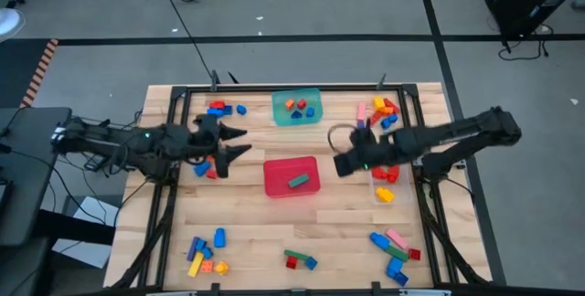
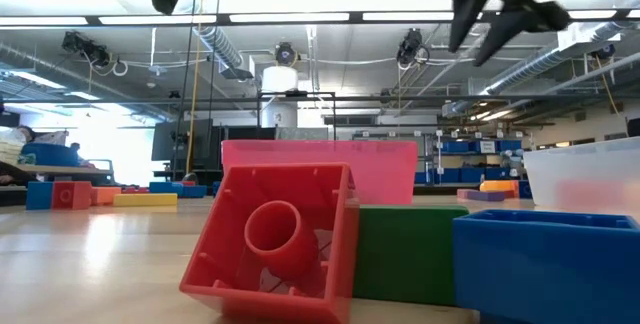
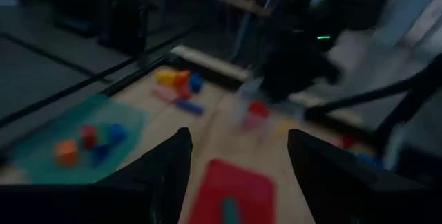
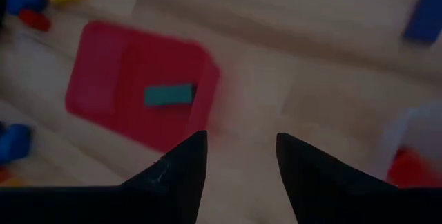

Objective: Sort blocks by size
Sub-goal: Put the yellow block into the red bin

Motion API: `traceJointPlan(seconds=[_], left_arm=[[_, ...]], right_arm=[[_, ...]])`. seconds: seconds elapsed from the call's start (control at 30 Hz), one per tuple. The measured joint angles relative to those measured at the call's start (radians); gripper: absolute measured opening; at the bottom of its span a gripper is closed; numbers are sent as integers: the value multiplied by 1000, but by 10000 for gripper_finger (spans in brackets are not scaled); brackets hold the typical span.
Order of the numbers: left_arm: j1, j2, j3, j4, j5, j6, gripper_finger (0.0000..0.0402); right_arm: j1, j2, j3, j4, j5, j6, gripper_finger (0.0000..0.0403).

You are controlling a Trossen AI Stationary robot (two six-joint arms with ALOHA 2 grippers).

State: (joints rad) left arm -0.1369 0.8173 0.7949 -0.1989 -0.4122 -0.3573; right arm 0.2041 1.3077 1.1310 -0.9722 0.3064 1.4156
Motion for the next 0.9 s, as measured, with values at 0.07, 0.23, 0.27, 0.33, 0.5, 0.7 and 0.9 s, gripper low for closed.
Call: traceJointPlan(seconds=[0.07,0.23,0.27,0.33,0.5,0.7,0.9], left_arm=[[32,4,69,-144,6,37,248],[138,46,206,-540,12,40,248],[161,59,217,-592,25,40,248],[211,83,221,-669,69,40,248],[320,209,218,-758,172,111,248],[413,406,216,-775,208,214,248],[478,605,215,-768,233,327,248]], right_arm=[[61,-1,-34,38,18,83,188],[176,21,-80,95,50,270,185],[192,30,-82,97,56,298,185],[216,46,-82,103,66,340,186],[239,66,-82,124,67,373,184],[241,63,-82,151,68,373,183],[240,62,-82,170,68,371,183]])
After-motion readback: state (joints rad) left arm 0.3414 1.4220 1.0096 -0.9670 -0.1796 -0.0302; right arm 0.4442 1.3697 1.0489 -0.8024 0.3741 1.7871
